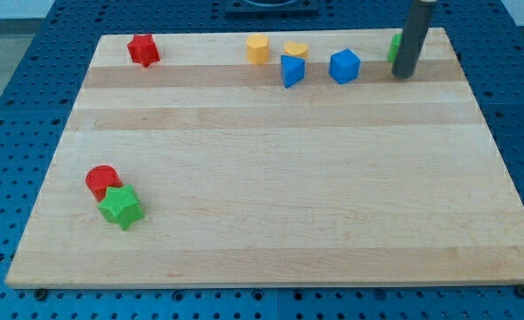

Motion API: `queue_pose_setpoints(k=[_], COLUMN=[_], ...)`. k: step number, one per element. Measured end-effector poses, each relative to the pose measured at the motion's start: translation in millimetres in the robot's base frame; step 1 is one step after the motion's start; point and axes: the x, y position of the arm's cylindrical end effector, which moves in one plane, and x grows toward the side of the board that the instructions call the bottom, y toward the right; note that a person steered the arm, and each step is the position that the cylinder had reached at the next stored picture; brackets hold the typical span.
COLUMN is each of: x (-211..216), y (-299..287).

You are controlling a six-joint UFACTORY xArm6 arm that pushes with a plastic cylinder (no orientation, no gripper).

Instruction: Move the green circle to the left side slightly

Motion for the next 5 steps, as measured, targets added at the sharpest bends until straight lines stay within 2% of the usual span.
queue_pose_setpoints(k=[1, 5], x=[-1.8, -29.7], y=[18.7, 21.1])
